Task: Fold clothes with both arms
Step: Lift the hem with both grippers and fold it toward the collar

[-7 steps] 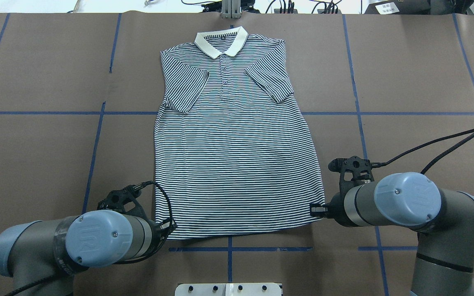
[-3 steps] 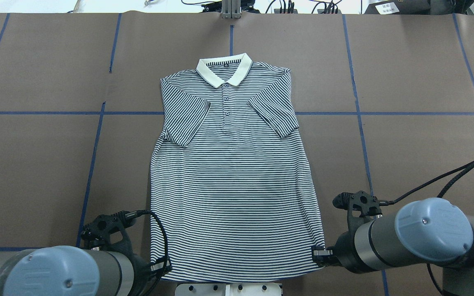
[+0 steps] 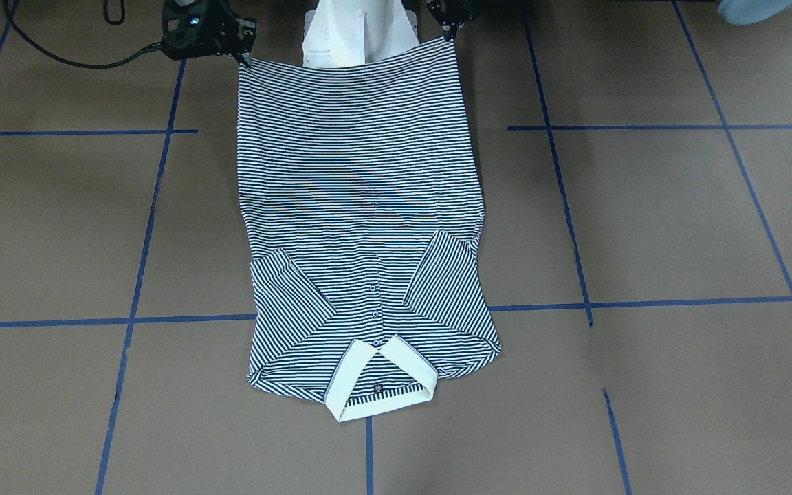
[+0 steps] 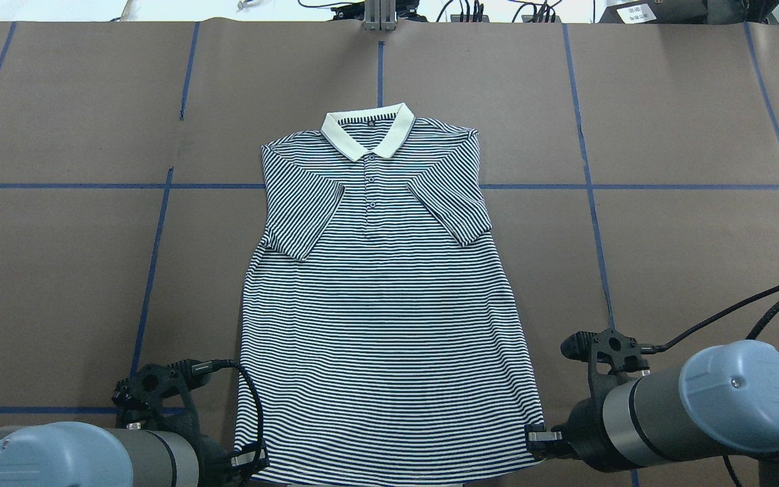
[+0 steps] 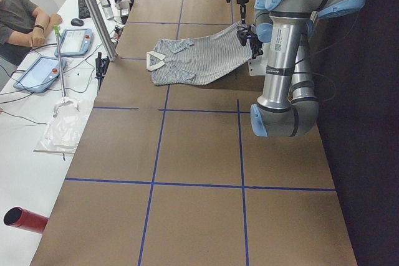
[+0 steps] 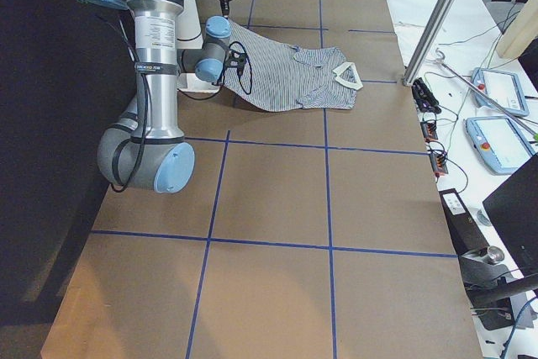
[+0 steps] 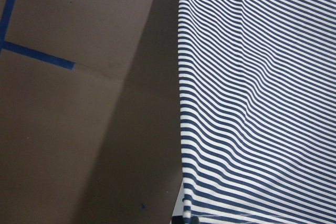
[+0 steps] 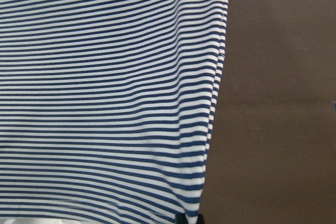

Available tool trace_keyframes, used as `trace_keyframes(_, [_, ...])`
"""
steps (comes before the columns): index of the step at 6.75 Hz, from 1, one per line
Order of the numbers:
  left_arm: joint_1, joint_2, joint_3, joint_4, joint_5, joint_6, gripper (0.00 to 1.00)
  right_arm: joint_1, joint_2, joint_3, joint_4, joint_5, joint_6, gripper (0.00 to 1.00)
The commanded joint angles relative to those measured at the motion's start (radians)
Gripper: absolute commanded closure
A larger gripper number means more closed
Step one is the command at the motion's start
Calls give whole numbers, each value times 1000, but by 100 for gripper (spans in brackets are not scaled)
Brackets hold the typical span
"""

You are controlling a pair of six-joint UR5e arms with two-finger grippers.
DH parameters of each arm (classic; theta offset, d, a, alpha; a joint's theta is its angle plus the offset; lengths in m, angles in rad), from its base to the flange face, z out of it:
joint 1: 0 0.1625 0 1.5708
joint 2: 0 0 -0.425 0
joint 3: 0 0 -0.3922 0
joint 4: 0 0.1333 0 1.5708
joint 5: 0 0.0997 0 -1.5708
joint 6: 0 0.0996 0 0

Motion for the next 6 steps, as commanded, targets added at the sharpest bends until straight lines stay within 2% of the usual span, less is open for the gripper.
trace_keyframes(1, [-106, -18, 49, -4, 11, 91, 100, 127, 122, -102, 2, -22, -41, 100])
trace_keyframes(4, [-274, -75, 190, -29, 8, 208, 100, 279, 236, -214, 10, -94, -276, 100])
trace_keyframes(6, [-425, -112, 302, -132, 3, 315, 100, 379, 364, -364, 8, -93, -301, 100])
